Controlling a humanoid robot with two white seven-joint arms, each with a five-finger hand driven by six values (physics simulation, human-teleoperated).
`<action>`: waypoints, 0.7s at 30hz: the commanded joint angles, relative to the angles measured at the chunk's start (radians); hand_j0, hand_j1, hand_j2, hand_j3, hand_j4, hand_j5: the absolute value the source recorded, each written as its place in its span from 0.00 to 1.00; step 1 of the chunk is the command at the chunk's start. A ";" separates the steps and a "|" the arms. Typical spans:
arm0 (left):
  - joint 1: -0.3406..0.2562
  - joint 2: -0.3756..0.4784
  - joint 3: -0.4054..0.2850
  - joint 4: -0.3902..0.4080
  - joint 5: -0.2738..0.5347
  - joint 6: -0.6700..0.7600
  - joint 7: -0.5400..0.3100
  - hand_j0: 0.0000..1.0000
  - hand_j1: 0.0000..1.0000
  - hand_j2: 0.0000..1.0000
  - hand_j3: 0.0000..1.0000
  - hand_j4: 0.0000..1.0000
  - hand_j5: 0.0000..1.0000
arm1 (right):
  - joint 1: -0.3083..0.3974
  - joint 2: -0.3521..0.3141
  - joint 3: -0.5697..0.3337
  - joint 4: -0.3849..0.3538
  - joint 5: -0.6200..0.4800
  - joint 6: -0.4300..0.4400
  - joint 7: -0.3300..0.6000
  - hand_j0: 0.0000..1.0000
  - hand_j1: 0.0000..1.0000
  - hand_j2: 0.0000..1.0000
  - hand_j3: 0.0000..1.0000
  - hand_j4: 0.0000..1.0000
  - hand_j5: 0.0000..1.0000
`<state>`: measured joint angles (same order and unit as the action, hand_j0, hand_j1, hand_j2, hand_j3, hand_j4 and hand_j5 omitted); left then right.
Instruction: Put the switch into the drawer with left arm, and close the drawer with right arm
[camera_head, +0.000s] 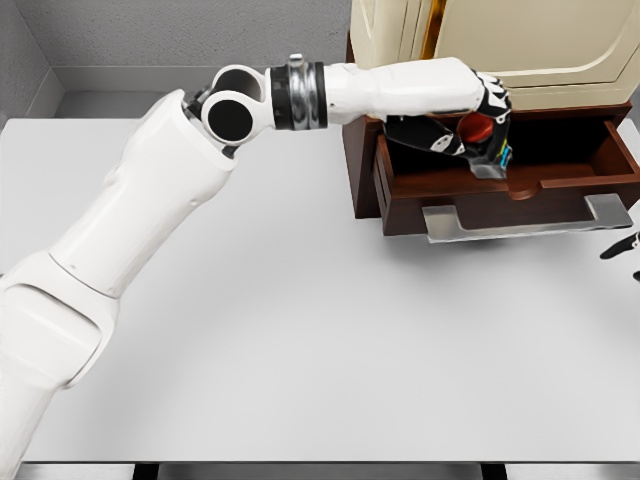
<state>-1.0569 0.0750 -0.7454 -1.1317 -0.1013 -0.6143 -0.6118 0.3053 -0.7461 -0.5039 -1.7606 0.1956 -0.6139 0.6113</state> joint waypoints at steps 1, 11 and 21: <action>0.000 -0.004 0.006 0.026 0.008 0.003 0.001 0.35 0.35 0.35 0.35 0.35 0.35 | 0.000 -0.001 0.001 0.000 -0.007 0.003 0.000 0.61 0.61 0.61 0.61 0.61 0.61; -0.002 -0.020 0.009 0.073 0.009 0.003 0.001 0.39 0.39 0.39 0.39 0.39 0.39 | 0.000 -0.018 -0.001 0.000 -0.007 0.003 0.000 0.62 0.62 0.62 0.62 0.62 0.62; -0.002 -0.021 0.043 0.144 0.009 0.003 0.001 0.57 0.57 0.57 0.57 0.57 0.57 | 0.000 -0.019 -0.001 0.000 -0.007 0.003 0.000 0.62 0.62 0.62 0.62 0.62 0.62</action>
<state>-1.0584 0.0547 -0.7088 -1.0001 -0.0999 -0.6141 -0.6115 0.3053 -0.7642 -0.5037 -1.7606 0.1956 -0.6139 0.6113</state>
